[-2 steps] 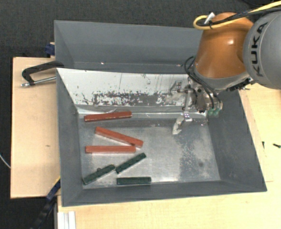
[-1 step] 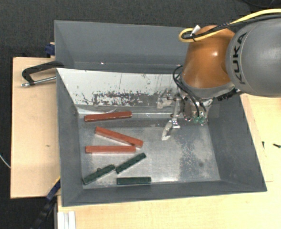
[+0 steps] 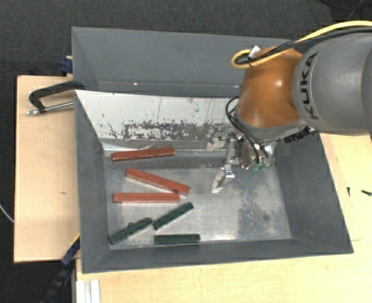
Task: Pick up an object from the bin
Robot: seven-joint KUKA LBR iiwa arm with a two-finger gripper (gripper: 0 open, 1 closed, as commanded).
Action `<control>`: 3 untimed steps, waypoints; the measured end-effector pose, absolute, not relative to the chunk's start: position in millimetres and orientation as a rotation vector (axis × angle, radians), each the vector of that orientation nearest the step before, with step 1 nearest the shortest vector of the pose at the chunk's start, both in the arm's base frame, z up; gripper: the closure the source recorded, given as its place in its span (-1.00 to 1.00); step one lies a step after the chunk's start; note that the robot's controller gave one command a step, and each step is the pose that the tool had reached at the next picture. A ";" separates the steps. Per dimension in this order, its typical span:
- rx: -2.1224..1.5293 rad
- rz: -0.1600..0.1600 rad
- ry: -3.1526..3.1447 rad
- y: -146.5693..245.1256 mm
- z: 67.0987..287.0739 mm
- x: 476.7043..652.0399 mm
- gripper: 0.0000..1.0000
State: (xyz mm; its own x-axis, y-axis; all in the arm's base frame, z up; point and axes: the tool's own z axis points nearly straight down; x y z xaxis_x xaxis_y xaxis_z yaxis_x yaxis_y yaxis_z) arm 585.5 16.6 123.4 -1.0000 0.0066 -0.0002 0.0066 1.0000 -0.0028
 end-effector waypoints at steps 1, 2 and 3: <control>-0.473 -0.001 3.102 93.4 78.8 581.7 1.00; -0.469 0.004 3.086 95.0 76.5 583.5 -1.00; -0.469 0.004 3.087 94.9 76.4 583.3 -1.00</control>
Offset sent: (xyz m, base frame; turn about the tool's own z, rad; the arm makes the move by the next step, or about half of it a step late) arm 0.0000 0.0000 0.0000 0.0000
